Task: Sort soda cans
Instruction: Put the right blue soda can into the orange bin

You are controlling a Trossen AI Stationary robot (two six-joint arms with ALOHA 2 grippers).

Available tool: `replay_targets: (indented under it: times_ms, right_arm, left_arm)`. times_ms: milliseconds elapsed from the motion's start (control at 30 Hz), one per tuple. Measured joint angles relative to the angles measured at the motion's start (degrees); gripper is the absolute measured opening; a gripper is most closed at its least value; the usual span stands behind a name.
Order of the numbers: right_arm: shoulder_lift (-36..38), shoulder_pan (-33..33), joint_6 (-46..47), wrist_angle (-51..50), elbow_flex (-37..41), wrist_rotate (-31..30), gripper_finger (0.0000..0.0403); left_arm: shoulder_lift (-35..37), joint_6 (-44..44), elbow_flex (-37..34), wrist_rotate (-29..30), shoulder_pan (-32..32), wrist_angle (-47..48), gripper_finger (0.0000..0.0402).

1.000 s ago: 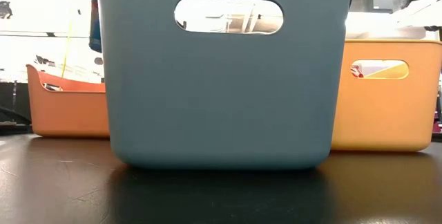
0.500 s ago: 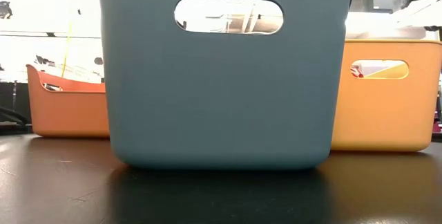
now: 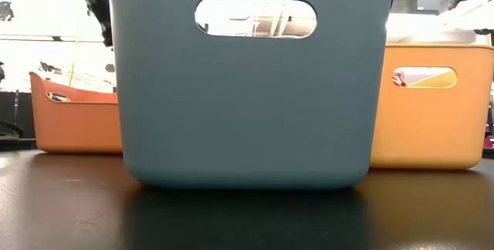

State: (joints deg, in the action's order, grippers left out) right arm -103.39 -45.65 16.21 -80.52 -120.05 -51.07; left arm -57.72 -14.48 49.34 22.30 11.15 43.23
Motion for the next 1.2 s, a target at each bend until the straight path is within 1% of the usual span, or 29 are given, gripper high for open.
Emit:
replay_targets:
  times_ms: [200, 333, 700, 800, 900, 1033, 1200]
  right_arm:
    - [0.0, 0.87, -0.11, 0.05, 0.01, 0.0, 0.0372]
    - [0.0, 0.65, 0.13, 0.2, 0.0, 0.02, 0.0372]
    - [0.0, -0.64, 0.79, 0.47, 0.01, 0.02, 0.0372]
    - [0.0, -0.61, 1.39, 0.47, 0.0, 0.02, 0.0372]
    - [0.0, -0.61, 1.42, 0.45, 0.0, 0.01, 0.0372]
    - [0.0, -0.64, 1.42, 0.44, 0.01, 0.02, 0.0372]
    - [0.0, -0.61, 1.42, 0.42, 0.0, 0.02, 0.0372]
  left_arm:
    - [-3.93, 6.78, -0.04, -8.43, 8.4, -5.93, 0.0233]
    - [-6.85, 8.94, -0.11, -12.25, 11.61, -7.29, 0.0233]
    - [-13.11, 10.54, -0.1, -16.28, 13.73, -12.05, 0.0233]
    - [-14.41, 10.77, 0.19, -16.28, 13.76, -12.45, 0.0233]
    - [-14.9, 10.77, 0.22, -16.26, 13.76, -12.83, 0.0234]
    - [-14.5, 10.74, 0.13, -15.85, 13.77, -12.99, 0.0254]
    - [-13.53, 10.71, -0.05, -15.48, 13.83, -12.47, 0.0261]
